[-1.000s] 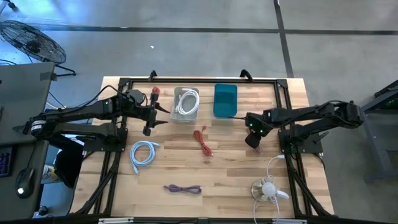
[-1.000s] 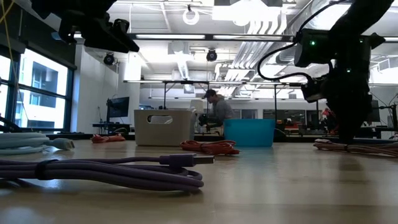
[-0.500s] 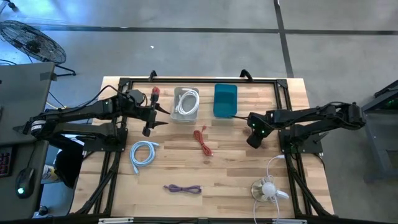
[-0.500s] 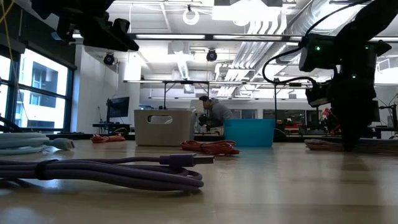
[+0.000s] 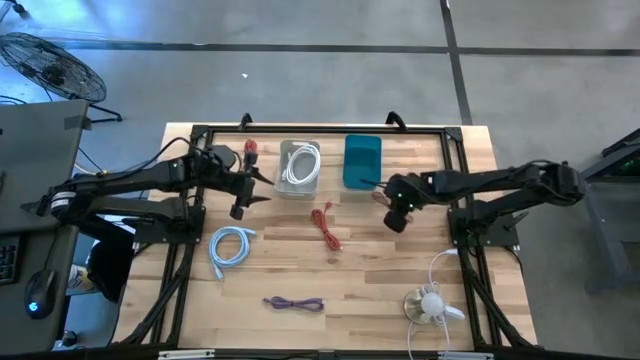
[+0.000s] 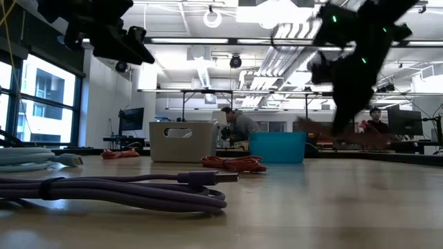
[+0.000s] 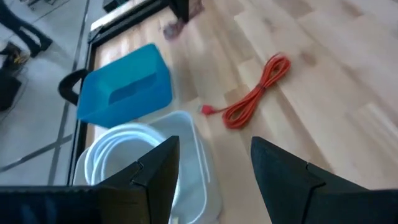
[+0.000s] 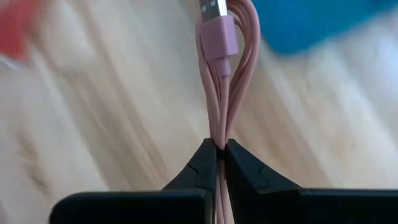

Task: Pick & Place USB Port
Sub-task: Put the pink charger cable into the blue bin

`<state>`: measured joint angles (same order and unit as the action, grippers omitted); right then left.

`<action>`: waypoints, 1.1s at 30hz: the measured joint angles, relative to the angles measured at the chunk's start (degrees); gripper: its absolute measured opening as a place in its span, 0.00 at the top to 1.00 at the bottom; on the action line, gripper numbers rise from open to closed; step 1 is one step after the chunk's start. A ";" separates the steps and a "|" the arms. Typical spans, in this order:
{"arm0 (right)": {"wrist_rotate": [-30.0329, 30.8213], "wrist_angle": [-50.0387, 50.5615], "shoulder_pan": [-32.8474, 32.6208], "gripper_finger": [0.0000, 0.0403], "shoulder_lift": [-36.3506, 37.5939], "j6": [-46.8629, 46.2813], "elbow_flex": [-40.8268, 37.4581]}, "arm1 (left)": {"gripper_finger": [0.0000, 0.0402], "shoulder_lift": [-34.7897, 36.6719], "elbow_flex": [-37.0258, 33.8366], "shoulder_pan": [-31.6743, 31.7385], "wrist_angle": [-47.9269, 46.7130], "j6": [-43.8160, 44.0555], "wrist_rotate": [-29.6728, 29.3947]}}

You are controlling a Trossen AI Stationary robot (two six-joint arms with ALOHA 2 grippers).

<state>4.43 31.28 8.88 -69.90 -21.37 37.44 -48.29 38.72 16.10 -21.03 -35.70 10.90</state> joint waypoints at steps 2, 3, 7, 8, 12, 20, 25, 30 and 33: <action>0.28 -0.21 -0.22 0.98 0.14 1.82 3.34 | 0.52 -0.75 0.00 0.00 0.06 0.00 -1.53; 0.81 -0.04 -0.35 0.98 0.14 2.90 4.91 | 0.52 -1.01 0.00 0.00 0.06 -0.02 -2.43; 5.29 0.03 -0.12 0.98 0.14 6.78 10.80 | 0.52 -1.51 0.00 0.00 1.03 0.00 -5.50; 6.38 0.04 0.43 0.98 0.16 7.32 11.98 | 0.52 -1.53 0.00 0.00 1.11 0.00 -6.85; 7.90 -1.40 3.95 0.98 0.16 7.16 15.09 | 0.52 -1.53 0.00 0.00 1.59 0.00 -11.80; 6.53 -13.22 12.04 0.98 -0.59 -0.21 14.41 | 0.52 -1.53 0.00 0.00 1.43 0.80 -17.52; 6.09 -19.36 13.73 0.98 -4.86 -4.63 14.15 | 0.52 -1.51 0.00 0.00 0.47 1.07 -17.53; 4.44 -25.31 14.05 0.98 -10.13 -7.21 14.15 | 0.52 -1.51 0.00 0.00 -1.42 1.07 -17.44; 5.56 -25.83 14.40 0.98 -11.25 -8.21 14.15 | 0.52 -1.51 0.00 0.00 -4.14 1.09 -17.20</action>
<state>9.99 5.45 23.28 -81.14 -29.59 51.59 -49.80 38.72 16.10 -25.17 -34.60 -6.30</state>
